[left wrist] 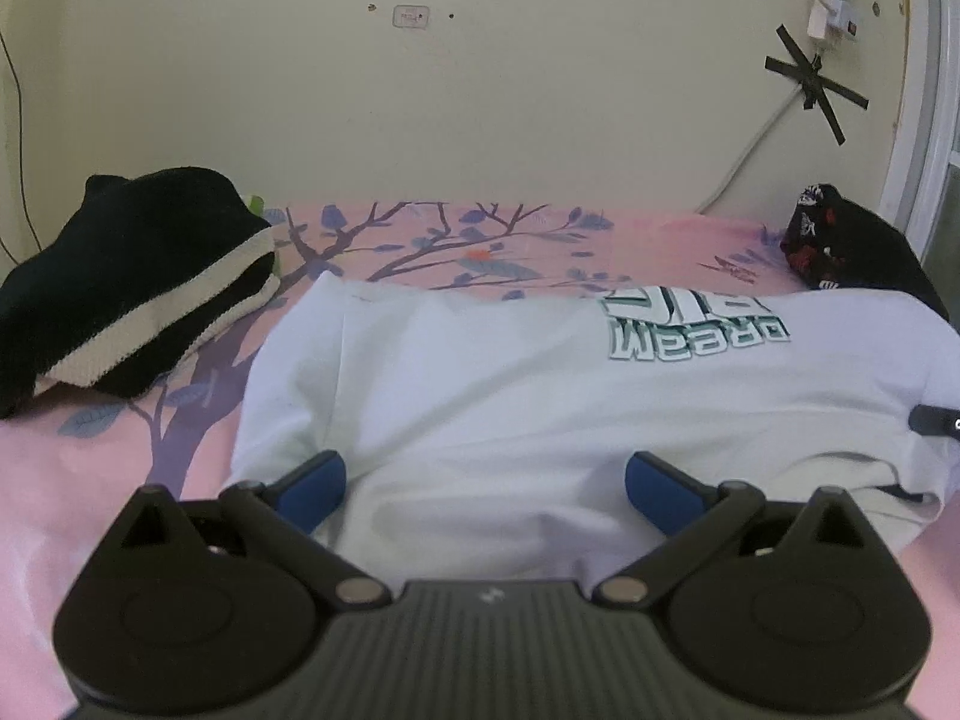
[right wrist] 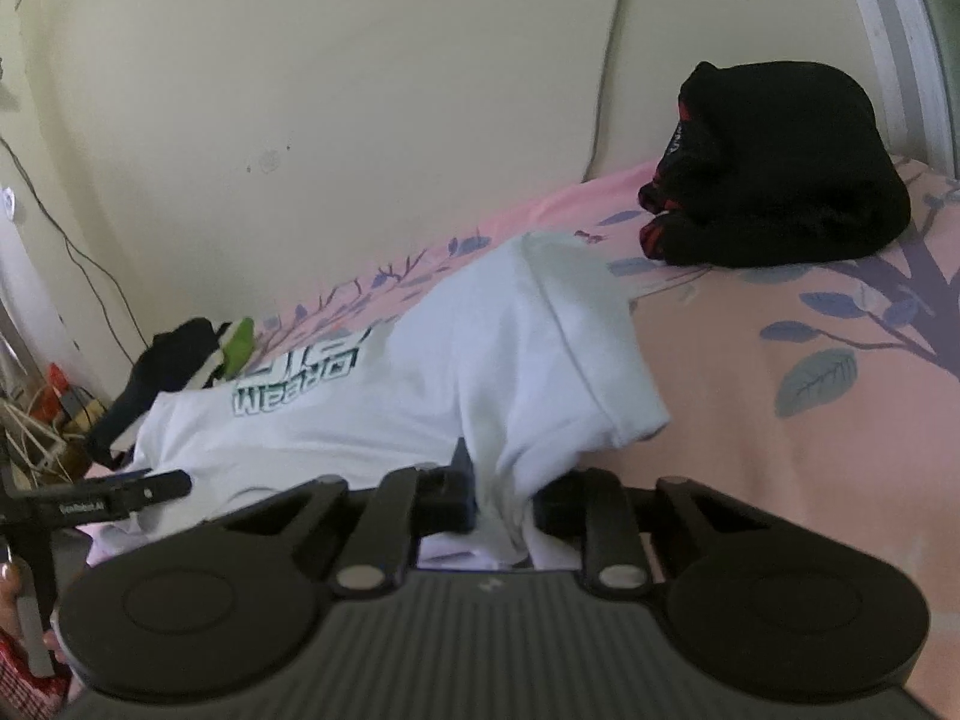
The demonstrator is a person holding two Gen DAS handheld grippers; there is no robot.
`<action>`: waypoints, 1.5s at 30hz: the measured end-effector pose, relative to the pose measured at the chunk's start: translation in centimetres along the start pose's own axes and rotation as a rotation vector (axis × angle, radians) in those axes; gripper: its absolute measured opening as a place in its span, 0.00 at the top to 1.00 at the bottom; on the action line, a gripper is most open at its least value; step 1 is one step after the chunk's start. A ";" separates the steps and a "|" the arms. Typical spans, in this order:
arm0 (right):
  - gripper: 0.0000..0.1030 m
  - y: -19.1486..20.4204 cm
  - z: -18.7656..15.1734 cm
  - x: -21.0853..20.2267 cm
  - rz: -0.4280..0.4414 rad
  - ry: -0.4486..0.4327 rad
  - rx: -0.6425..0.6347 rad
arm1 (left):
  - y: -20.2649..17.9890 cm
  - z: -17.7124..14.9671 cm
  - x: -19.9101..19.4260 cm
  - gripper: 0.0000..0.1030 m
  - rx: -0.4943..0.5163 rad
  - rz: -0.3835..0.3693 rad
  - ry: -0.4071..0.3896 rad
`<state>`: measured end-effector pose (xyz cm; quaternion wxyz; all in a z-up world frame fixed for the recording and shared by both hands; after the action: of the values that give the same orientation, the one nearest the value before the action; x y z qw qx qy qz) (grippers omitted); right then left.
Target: Fold small clothes
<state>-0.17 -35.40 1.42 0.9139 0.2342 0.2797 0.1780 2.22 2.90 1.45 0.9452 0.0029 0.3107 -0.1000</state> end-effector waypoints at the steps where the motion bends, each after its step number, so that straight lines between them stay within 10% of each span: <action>1: 0.85 0.1 0.0 0.0 -0.005 -0.001 -0.008 | 0.2 0.0 -0.3 0.00 -0.013 -0.013 -0.013; 7: 0.47 -0.9 0.1 -0.4 0.005 -0.014 0.067 | 4.1 0.7 -3.6 0.00 -0.199 -0.174 -0.160; 11: 0.48 -1.6 0.4 -0.3 0.014 -0.020 0.113 | 6.8 2.3 -4.7 0.04 -0.285 -0.162 -0.202; 20: 0.47 -1.8 0.8 0.3 0.019 -0.014 0.132 | 5.9 4.7 0.3 0.72 -0.248 -0.269 -0.066; 24: 0.47 -1.5 0.8 0.5 0.013 -0.014 0.116 | 5.8 4.1 4.9 0.94 -0.204 -0.146 0.031; 33: 0.47 -0.6 0.6 0.9 0.007 0.001 0.071 | 6.5 4.1 4.4 0.95 -0.251 -0.171 0.018; 39: 0.48 -1.0 0.6 1.0 0.057 0.014 0.133 | 7.5 3.2 0.5 0.75 -0.408 -0.276 -0.050; 45: 0.65 -1.0 0.6 1.4 0.071 0.039 0.179 | 5.9 1.9 -0.1 0.77 -0.337 -0.272 -0.036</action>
<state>1.49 -35.81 0.77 0.8769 0.3214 0.3037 0.1888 4.43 8.52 2.73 0.9156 -0.1988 0.3035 -0.1732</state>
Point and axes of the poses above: each gripper's, at about its wrist camera, not at the fingertips, and x roughly the way its jaws point, y to its left, z to its top, the point moved 3 cm from there along x, roughly the way its jaws point, and after that the axes turned 2 degrees about x, right-handed, at the moved point
